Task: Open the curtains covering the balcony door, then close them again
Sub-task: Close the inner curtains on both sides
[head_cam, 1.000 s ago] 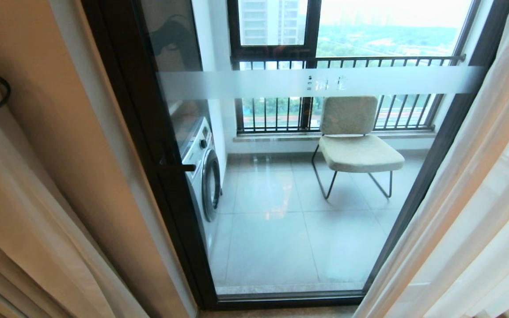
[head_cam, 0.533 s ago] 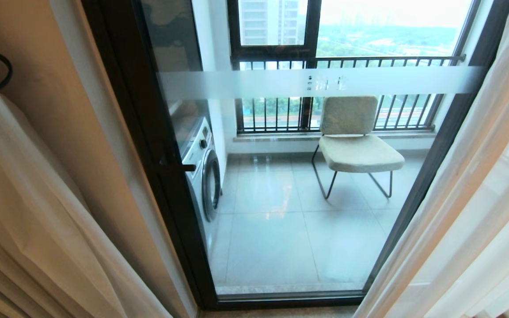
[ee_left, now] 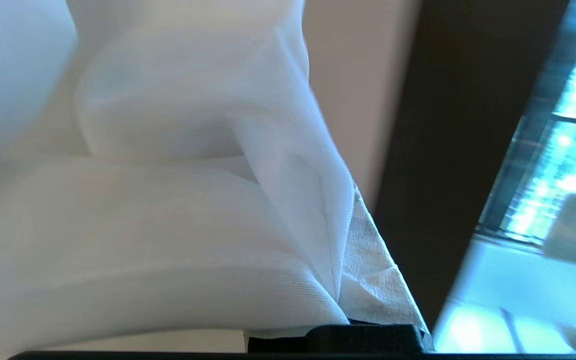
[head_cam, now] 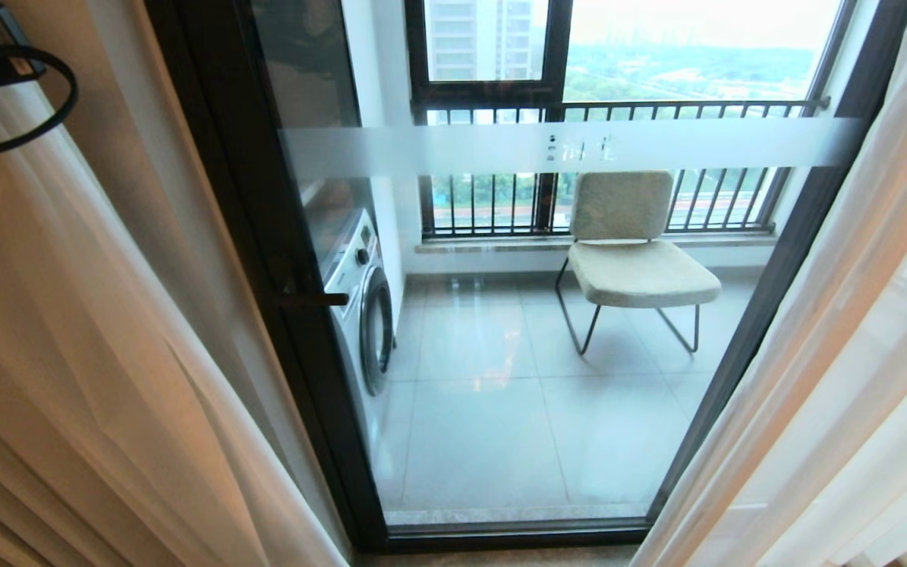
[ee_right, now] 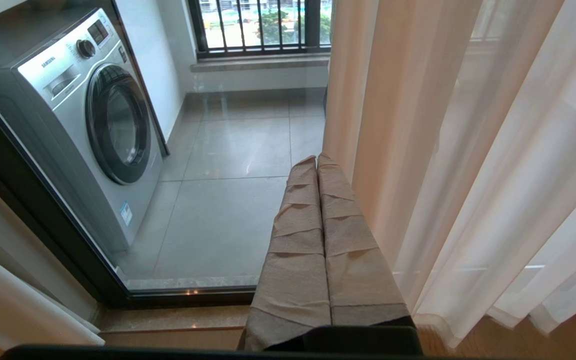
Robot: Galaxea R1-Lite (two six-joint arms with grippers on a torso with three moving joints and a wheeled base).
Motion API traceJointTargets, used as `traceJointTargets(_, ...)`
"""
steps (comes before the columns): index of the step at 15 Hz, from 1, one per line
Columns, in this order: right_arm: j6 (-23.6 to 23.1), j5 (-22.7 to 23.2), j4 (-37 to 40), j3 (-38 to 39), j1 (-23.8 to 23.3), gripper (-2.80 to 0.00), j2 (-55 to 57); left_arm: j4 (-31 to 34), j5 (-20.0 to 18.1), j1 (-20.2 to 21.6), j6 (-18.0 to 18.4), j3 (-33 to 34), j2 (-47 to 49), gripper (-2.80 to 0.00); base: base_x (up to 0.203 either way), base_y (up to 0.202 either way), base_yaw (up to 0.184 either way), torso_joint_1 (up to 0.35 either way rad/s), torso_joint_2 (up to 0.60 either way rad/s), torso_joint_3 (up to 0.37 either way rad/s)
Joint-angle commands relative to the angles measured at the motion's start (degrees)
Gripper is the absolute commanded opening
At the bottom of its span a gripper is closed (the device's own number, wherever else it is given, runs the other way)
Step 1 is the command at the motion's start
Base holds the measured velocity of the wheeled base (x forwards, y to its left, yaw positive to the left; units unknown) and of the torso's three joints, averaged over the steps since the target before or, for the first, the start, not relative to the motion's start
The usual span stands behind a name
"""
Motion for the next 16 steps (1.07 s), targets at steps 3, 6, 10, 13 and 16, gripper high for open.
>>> traceJointTargets(3, 0.02, -0.02, -0.02, 0.00, 0.00, -2.80, 0.07, -0.20, 0.14, -8.85, -0.04, 5.39, -4.55, -2.80, 0.000, 0.000, 0.000, 0.000, 0.00, 0.000)
traceJointTargets(6, 0.02, -0.02, -0.02, 0.00, 0.00, -2.80, 0.07, -0.20, 0.21, -14.22, -0.04, 6.57, -5.61, -2.80, 0.000, 0.000, 0.000, 0.000, 0.00, 0.000)
traceJointTargets(10, 0.02, -0.02, -0.02, 0.00, 0.00, -2.80, 0.07, -0.20, 0.41, -20.43, 0.04, 6.55, -5.82, -2.80, 0.000, 0.000, 0.000, 0.000, 0.00, 0.000)
traceJointTargets(13, 0.02, -0.02, -0.02, 0.00, 0.00, -2.80, 0.07, -0.11, 0.64, -25.01, 0.19, 6.46, -5.67, -2.80, 0.000, 0.000, 0.000, 0.000, 0.00, 0.000)
traceJointTargets(16, 0.02, -0.02, -0.02, 0.00, 0.00, -2.80, 0.07, -0.11, 0.82, -29.12, 0.38, 6.46, -4.71, -2.80, 0.000, 0.000, 0.000, 0.000, 0.00, 0.000)
